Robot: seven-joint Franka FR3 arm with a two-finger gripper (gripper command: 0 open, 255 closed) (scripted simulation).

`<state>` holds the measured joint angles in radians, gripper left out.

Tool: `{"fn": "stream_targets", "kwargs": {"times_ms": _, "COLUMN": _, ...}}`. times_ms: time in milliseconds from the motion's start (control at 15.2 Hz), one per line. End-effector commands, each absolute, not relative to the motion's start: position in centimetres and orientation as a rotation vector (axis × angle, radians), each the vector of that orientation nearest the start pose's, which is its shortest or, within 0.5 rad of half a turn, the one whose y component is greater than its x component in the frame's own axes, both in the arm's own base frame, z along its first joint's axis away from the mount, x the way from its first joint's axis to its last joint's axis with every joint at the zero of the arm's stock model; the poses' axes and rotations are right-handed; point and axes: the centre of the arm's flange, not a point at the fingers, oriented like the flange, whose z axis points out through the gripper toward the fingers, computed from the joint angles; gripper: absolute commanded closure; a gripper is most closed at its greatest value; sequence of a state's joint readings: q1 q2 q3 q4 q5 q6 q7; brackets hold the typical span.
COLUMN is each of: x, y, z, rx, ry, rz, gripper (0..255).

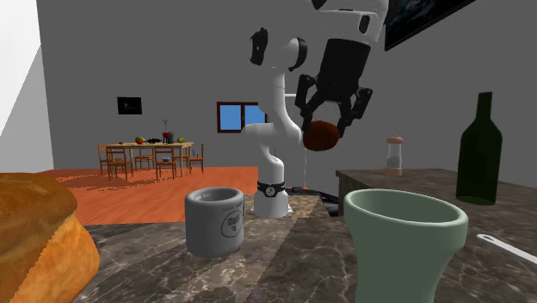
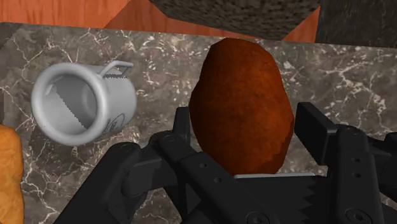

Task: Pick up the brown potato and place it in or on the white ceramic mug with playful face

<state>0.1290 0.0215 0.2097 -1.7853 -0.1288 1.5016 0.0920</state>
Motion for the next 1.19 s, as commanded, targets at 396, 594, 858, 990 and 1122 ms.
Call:
{"fn": "stream_targets", "kwargs": {"times_ms": 396, "x": 53.4, "y": 6.4, "z": 51.9, "rx": -3.269, "ry": -0.426, "rz": 0.451, "gripper": 255}}
{"fn": "stream_targets", "kwargs": {"times_ms": 594, "x": 54.4, "y": 2.6, "z": 52.3, "rx": -3.269, "ry": -0.426, "rz": 0.451, "gripper": 255}}
{"fn": "stream_targets", "kwargs": {"times_ms": 858, "x": 55.8, "y": -2.5, "z": 52.7, "rx": -3.269, "ry": -0.426, "rz": 0.451, "gripper": 255}}
{"fn": "stream_targets", "kwargs": {"times_ms": 990, "x": 55.8, "y": -2.5, "z": 51.7, "rx": -3.269, "ry": -0.426, "rz": 0.451, "gripper": 255}}
{"fn": "stream_targets", "kwargs": {"times_ms": 1122, "x": 55.8, "y": -2.5, "z": 50.6, "rx": -3.269, "ry": -0.426, "rz": 0.451, "gripper": 255}}
